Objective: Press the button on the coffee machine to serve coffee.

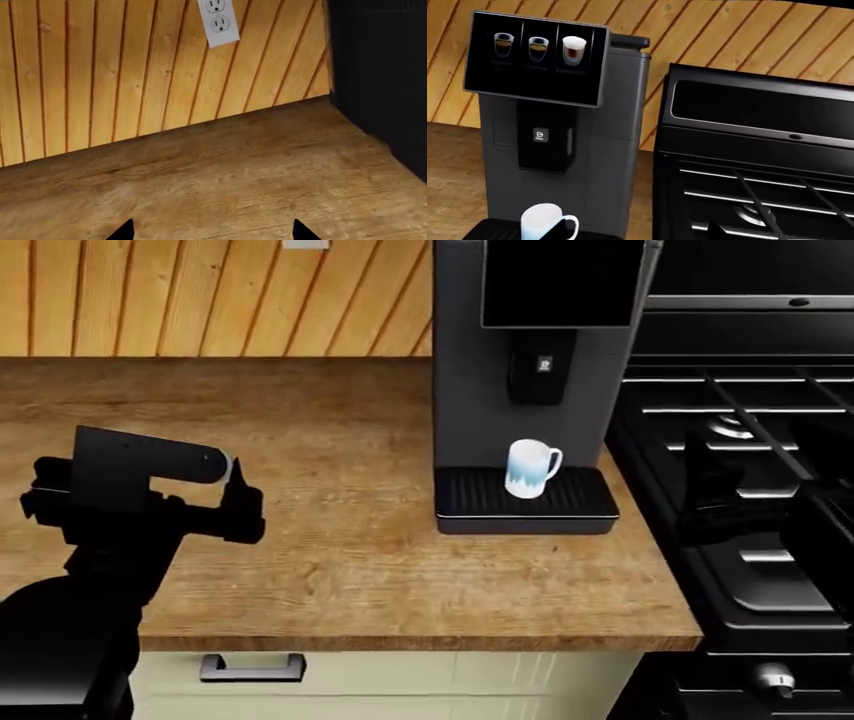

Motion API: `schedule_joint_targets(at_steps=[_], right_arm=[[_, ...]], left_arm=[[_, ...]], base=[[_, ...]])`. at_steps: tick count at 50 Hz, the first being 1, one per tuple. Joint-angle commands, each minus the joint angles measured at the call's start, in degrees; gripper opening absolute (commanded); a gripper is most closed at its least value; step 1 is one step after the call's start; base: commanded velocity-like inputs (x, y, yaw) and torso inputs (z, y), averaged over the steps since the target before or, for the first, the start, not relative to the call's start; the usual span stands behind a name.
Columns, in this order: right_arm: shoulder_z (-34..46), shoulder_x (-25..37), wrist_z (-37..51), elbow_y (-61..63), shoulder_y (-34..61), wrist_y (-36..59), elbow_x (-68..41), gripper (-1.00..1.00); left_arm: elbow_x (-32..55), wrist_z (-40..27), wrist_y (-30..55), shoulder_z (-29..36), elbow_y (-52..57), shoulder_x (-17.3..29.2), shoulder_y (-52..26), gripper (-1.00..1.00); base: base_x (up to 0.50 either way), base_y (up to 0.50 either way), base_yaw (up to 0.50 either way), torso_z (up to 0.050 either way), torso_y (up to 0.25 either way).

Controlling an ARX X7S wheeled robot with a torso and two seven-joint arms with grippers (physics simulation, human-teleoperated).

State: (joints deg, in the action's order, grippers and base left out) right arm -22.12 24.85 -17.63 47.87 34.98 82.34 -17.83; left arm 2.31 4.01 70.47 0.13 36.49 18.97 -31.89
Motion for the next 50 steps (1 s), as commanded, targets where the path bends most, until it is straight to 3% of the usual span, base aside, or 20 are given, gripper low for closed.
schedule_joint_targets(at_steps=[1,15,50], right_arm=[[-0.24,0.06,0.06,0.00,-0.14,-0.06,0.09,1.00],[-1.97,-0.32,0.47,1.32,-1.38,0.71,-0.23,1.00],[-1.11,-0.38,1.57,0.26,-4.20,-1.70,-0.51,1.00]], left_arm=[[0.18,0.76,-1.22,-0.19,0.16,-0.10,0.80,1.00],[0.41,0.67,-1.40,-0.64,0.45,0.12,1.24,1.00],[0.60,-0.13,-2.88,0.52,-1.34,-0.10,1.74,1.00]], base=[[0.39,-0.11,0.00,0.000,0.000],[0.28,-0.11,0.00,0.000,0.000],[0.11,-0.01,0.00,0.000,0.000]])
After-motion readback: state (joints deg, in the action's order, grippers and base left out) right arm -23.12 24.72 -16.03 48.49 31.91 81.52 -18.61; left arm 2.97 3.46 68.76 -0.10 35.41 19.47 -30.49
